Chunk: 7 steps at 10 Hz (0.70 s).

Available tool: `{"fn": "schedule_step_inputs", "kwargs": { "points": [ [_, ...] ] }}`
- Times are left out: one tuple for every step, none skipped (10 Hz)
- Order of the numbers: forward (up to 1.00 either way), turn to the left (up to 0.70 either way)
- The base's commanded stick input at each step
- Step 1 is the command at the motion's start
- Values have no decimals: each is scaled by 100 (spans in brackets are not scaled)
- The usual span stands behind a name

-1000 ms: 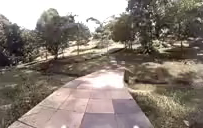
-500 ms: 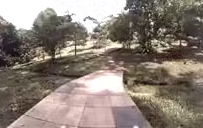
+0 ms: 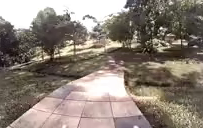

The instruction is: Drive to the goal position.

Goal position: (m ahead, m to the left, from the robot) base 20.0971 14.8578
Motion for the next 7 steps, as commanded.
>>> {"fn": "schedule_step_inputs", "kwargs": {
  "points": [
    [45, 0],
    [45, 0],
    [45, 0],
    [45, 0],
    [45, -3],
    [45, -19],
    [45, -27]
  ]
}}
